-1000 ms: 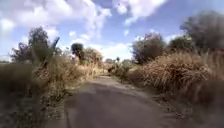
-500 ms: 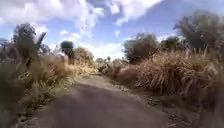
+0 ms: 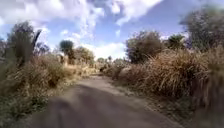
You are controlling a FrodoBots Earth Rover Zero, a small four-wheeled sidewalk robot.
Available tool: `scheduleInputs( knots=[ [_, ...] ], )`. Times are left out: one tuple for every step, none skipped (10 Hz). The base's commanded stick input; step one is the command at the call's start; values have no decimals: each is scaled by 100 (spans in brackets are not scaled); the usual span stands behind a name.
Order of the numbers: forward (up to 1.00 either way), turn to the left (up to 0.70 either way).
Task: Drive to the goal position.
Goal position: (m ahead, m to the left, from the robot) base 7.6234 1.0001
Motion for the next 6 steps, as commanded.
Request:
scheduleInputs(
  knots=[
    [70,18],
    [70,5],
    [70,0],
    [70,0],
    [70,0],
    [70,0]
  ],
)
